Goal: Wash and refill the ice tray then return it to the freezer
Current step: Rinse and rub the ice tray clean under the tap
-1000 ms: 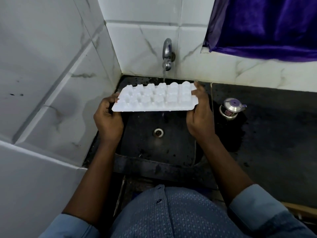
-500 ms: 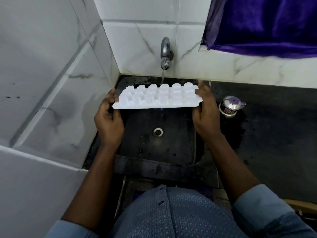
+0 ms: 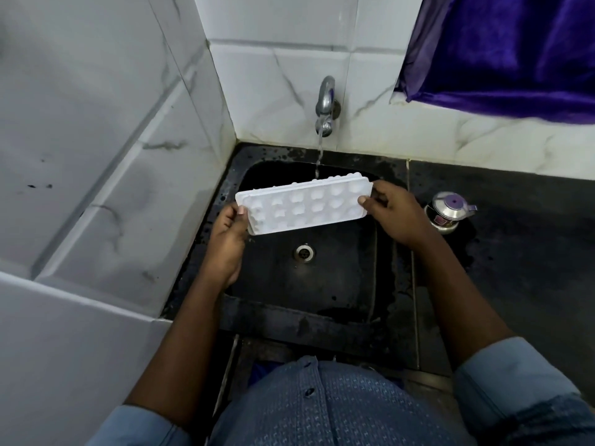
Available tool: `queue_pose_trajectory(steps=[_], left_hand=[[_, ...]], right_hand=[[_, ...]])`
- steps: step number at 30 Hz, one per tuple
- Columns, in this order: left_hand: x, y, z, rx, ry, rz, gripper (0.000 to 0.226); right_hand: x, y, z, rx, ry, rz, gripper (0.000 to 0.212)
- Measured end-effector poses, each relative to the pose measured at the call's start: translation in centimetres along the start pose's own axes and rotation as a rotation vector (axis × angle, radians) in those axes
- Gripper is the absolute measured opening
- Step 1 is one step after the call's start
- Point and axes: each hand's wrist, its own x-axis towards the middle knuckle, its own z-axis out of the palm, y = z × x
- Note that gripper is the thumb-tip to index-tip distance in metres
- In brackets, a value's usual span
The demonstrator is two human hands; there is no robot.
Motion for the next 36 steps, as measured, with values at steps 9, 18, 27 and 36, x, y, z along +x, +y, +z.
queue_pose_trajectory(steps=[9,18,27,36], left_hand=[[0.9,0.5,-0.8,-0.256,0.241,-0.132,0.015],[-0.2,0.0,-2.0,-0.269,0.286,-0.208,0.03],[-0.6,-0.7,-2.8,-0.242,0.333,-0.221,0.033],[-0.4,0.6,-2.7,-0.243,0.376,-0.225,0.033]], right_hand=[[11.3,-1.5,1.5,0.445,0.038,0.295,0.016],[25.4,-2.0,4.5,0.167,-0.025,0.362,0.029],[28.2,0.8,6.1,0.744,-0.069,0.608,0.015],[26.1,1.6,5.7,0.902,-0.178,0.663,0.03]])
